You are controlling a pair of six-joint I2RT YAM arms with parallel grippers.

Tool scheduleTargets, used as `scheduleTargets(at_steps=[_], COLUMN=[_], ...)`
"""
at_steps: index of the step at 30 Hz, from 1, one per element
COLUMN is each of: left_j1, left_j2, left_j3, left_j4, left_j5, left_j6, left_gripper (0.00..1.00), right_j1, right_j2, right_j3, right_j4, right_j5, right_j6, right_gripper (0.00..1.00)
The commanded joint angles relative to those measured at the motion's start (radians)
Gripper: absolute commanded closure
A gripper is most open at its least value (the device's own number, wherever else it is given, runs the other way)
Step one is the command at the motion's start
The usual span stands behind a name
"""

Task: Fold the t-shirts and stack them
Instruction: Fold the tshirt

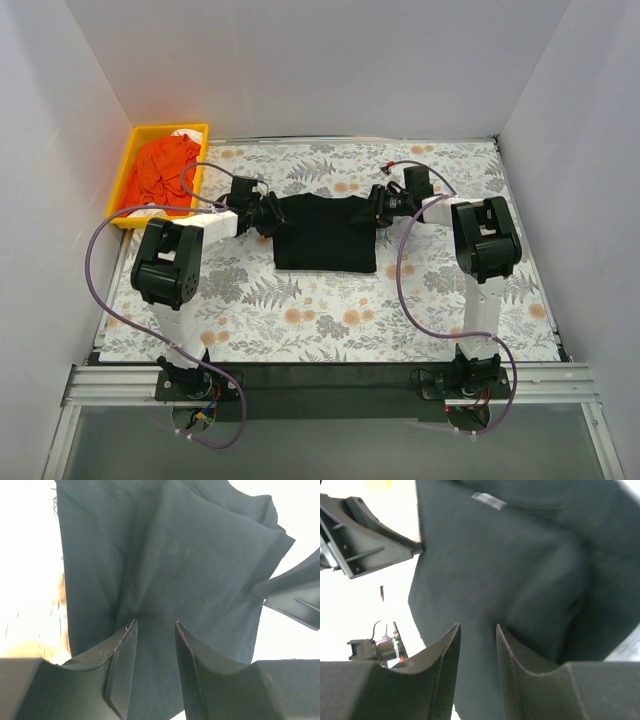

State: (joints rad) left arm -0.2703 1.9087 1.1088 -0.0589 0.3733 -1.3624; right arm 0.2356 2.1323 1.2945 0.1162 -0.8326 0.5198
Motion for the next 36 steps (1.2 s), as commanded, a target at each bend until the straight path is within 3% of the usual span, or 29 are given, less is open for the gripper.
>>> scheduleTargets(at_steps=[1, 6, 11, 16, 19, 25, 32, 36], left_j1=[-0.026, -0.124, -0.205, -0.204, -0.204, -0.161, -0.113, -0.112], left_j2=[-0.177, -0.316, -0.324, -0.254, -0.191, -0.183, -0.249, -0.309], left_j3=[-0.006, -0.089, -0.188, -0.240, -0.253, -0.354, -0.394, -0.318], left_j4=[-0.082, -0.099, -0.065, 0.001, -0.008, -0.004, -0.010, -0.039], left_j5=[-0.053, -0.043, -0.047, -0.095, -0.132, -0.194, -0.134, -0.102], left_j6=[0.059, 0.016, -0.032, -0.041, -0.037, -0.076, -0.083, -0.086], left_gripper=[0.64, 0.66, 0.80, 0.93, 0.99, 1.00, 0.99, 0.91], right_j1=[0.025, 0.142, 0.254, 0.268, 0.240, 0.128, -0.027, -0.027], right_j2=[-0.155, -0.291, -0.286, -0.200, -0.135, -0.120, -0.231, -0.322], right_j3=[-0.033, -0.133, -0.179, -0.250, -0.286, -0.400, -0.500, -0.457], right_j4=[0.007, 0.016, 0.034, 0.102, 0.115, 0.145, 0.143, 0.138], right_j5=[-0.016, -0.005, 0.032, 0.061, 0.076, 0.092, 0.017, -0.016], right_j6=[-0.001, 0.028, 0.042, 0.034, 0.005, -0.041, -0.069, -0.032], right_gripper=[0.64, 0.69, 0.85, 0.92, 0.95, 0.96, 0.96, 0.95])
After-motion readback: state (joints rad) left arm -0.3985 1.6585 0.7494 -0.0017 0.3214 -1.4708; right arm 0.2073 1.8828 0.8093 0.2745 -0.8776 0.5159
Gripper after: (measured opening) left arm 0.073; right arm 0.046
